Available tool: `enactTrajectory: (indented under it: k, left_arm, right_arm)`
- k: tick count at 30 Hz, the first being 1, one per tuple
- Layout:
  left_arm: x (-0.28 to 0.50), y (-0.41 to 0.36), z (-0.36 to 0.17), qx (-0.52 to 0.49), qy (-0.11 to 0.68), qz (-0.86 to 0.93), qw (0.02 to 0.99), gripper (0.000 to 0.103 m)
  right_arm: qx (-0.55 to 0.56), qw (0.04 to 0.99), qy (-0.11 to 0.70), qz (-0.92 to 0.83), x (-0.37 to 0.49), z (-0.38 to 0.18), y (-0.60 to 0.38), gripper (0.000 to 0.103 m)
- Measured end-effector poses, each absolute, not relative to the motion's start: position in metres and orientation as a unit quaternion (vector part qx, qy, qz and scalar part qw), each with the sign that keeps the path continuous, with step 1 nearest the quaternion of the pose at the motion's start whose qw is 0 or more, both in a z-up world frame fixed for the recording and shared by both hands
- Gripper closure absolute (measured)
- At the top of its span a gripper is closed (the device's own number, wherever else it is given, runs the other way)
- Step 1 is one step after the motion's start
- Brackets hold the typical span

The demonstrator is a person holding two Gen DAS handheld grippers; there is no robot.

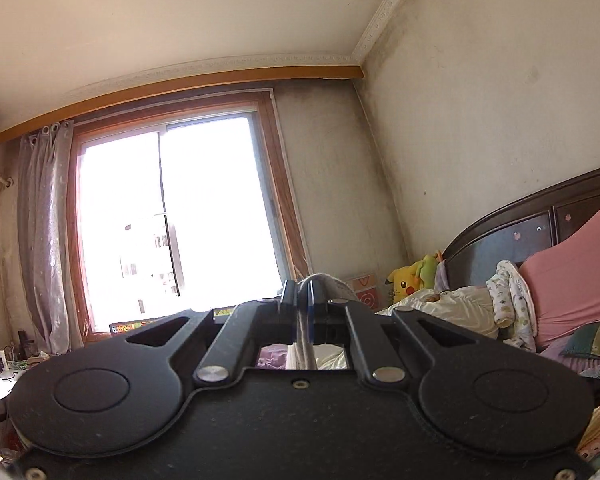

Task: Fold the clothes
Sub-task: 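Lift the white garment off the stack with the left tool and carry it over the bed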

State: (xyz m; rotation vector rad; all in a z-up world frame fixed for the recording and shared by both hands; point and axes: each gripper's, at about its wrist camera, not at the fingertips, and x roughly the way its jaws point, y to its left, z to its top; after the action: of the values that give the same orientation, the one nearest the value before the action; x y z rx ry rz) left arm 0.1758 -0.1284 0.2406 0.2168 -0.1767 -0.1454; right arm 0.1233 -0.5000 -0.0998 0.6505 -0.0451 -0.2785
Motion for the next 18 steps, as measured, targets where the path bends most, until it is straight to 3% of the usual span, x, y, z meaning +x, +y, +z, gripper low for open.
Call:
enactTrajectory:
  k: [4, 12, 18]
  left_arm:
    - [0.180, -0.101, 0.216, 0.111, -0.048, -0.050, 0.991, 0.101]
    - [0.172, -0.038, 0.166, 0.066, 0.029, -0.012, 0.997, 0.101]
    - [0.164, 0.005, 0.101, 0.053, 0.129, 0.023, 0.990, 0.100]
  right_arm:
    - [0.257, 0.963, -0.037, -0.076, 0.117, -0.083, -0.463, 0.000]
    - [0.197, 0.979, 0.025, 0.050, 0.126, -0.075, -0.368, 0.000]
    - [0.158, 0.980, 0.069, 0.096, 0.135, -0.084, -0.318, 0.000]
